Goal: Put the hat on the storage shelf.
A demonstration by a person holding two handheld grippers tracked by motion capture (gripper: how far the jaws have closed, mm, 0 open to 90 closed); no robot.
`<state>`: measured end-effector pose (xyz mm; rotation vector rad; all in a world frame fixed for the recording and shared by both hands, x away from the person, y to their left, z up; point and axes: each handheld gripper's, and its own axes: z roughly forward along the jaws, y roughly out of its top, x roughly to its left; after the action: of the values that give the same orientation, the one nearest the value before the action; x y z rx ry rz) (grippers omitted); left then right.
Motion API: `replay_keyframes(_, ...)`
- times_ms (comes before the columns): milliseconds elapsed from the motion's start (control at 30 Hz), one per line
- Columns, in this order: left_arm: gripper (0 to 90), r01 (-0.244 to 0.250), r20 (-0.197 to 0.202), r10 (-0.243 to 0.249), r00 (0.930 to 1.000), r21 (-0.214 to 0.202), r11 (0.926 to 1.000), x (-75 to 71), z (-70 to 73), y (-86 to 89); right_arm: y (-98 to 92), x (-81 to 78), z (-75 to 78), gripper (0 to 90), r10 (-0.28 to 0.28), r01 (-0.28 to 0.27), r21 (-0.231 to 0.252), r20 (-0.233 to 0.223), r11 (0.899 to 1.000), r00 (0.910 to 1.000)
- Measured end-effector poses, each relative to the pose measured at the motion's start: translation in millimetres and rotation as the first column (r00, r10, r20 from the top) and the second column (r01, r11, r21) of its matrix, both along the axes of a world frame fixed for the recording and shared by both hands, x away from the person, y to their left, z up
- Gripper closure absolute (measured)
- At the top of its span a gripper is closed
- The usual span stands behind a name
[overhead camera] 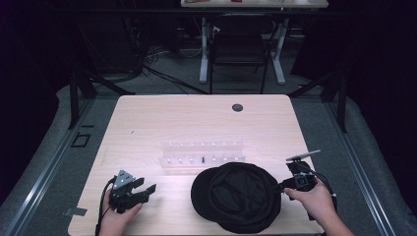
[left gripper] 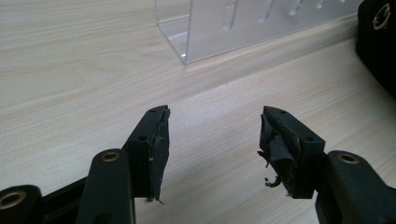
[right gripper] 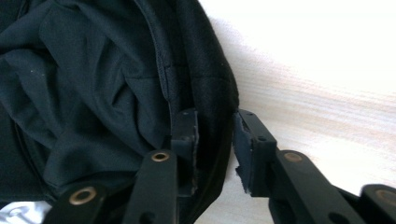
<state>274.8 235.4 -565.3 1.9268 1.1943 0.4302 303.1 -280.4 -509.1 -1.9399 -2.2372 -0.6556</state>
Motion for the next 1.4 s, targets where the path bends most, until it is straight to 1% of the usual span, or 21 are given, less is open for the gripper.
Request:
replay_keyframes(67,43.1,-0.001,0.002,0.001,1.0,-0.001,1.0,0.0,-0.1,0.0,-0.8,1.6,1.1,71.1,0.02,-0.02,-0.008,-0.017,1.0,0.9997)
replay_keyframes(267,43.1,-0.004,0.002,0.004,1.0,0.0,1.0,0.0,0.2,0.6,-4.7,5.4,-1.3,71.9,0.015,-0.013,0.028,-0.067,1.0,0.9976)
replay_keyframes(300,43.1,-0.002,0.0,0.002,1.0,-0.001,1.0,0.0,0.3,0.7,-5.1,6.1,-1.9,72.0,0.015,-0.014,0.021,-0.078,1.0,0.9969)
replay_keyframes(333,43.1,-0.001,0.0,0.001,1.0,0.0,1.0,0.1,0.3,0.7,-5.5,6.9,-2.6,72.4,0.015,-0.013,0.029,-0.081,0.999,0.9966)
replay_keyframes(367,43.1,-0.002,0.0,0.002,1.0,0.0,1.0,0.1,0.2,0.8,-5.0,6.8,-4.5,73.3,-0.004,0.008,0.045,-0.074,0.999,0.9972)
replay_keyframes(500,43.1,-0.004,0.0,0.004,1.0,0.002,1.0,0.5,-0.3,1.1,-5.5,8.0,-6.3,76.2,-0.002,0.007,0.057,-0.089,0.998,0.996)
replay_keyframes(567,43.1,-0.006,-0.001,0.006,1.0,-0.001,1.0,0.6,-0.3,1.4,-4.2,7.8,-5.6,79.9,-0.016,0.022,0.062,-0.098,0.998,0.995)
replay_keyframes(667,43.1,-0.008,0.001,0.008,1.0,-0.002,1.0,0.6,-0.2,1.5,-5.1,8.1,-4.1,83.6,0.013,-0.006,0.062,-0.106,0.998,0.9943)
replay_keyframes(733,43.1,-0.008,0.001,0.008,1.0,-0.001,1.0,0.5,-0.2,1.5,-5.3,7.9,-2.9,85.4,0.023,-0.017,0.06,-0.105,0.998,0.9942)
replay_keyframes(767,43.1,-0.008,0.001,0.008,1.0,-0.002,1.0,0.5,-0.2,1.5,-4.2,6.7,-3.6,86.1,0.001,0.005,0.072,-0.089,0.997,0.996)
replay_keyframes(867,43.1,-0.008,0.001,0.008,1.0,-0.002,1.0,0.5,-0.3,1.5,-4.4,6.2,0.5,87.2,0.018,-0.012,0.066,-0.093,0.998,0.9955)
replay_keyframes(967,43.1,-0.009,0.001,0.009,1.0,0.0,1.0,0.6,-0.4,1.5,-3.4,4.7,3.3,87.6,0.016,-0.01,0.07,-0.083,0.998,0.9964)
replay_keyframes(1000,43.1,-0.009,0.001,0.009,1.0,0.0,1.0,0.7,-0.4,1.6,-4.7,5.0,6.5,87.7,0.045,-0.039,0.055,-0.094,0.998,0.9946)
replay_keyframes(1033,43.1,-0.009,0.0,0.009,1.0,0.0,1.0,0.7,-0.5,1.6,-3.1,3.5,6.7,87.8,0.016,-0.01,0.078,-0.074,0.997,0.9972)
replay_keyframes(1100,43.1,-0.008,0.0,0.008,1.0,0.0,1.0,0.8,-0.7,1.6,-5.2,3.8,13.2,87.8,0.056,-0.05,0.065,-0.088,0.997,0.9946)
replay_keyframes(1133,43.1,-0.009,0.0,0.009,1.0,0.0,1.0,0.8,-0.7,1.5,-3.0,2.1,14.6,87.8,0.021,-0.015,0.083,-0.068,0.996,0.9974)
replay_keyframes(1167,43.1,-0.011,0.002,0.011,0.9999,-0.001,0.9999,0.9,-1.0,1.2,-2.9,1.7,16.5,87.8,0.021,-0.016,0.088,-0.063,0.996,0.9978)
replay_keyframes(1233,43.1,-0.012,0.003,0.012,0.9999,0.001,0.9999,0.9,-1.2,0.9,-3.9,1.5,23.2,87.8,0.039,-0.034,0.089,-0.061,0.995,0.9974)
replay_keyframes(1267,43.1,-0.012,0.003,0.012,0.9999,0.002,0.9999,0.9,-1.2,0.9,-6.3,2.3,27.6,87.8,0.077,-0.071,0.085,-0.066,0.994,0.9949)
replay_keyframes(1333,43.1,-0.012,0.003,0.012,0.9999,0.001,0.9999,0.8,-1.1,0.9,-3.6,0.3,31.4,87.8,0.032,-0.027,0.104,-0.044,0.994,0.9985)
replay_keyframes(1400,43.1,-0.012,0.003,0.012,0.9999,0.0,0.9999,0.7,-0.9,1.0,-3.1,-0.1,36.3,87.8,0.026,-0.022,0.113,-0.039,0.993,0.9989)
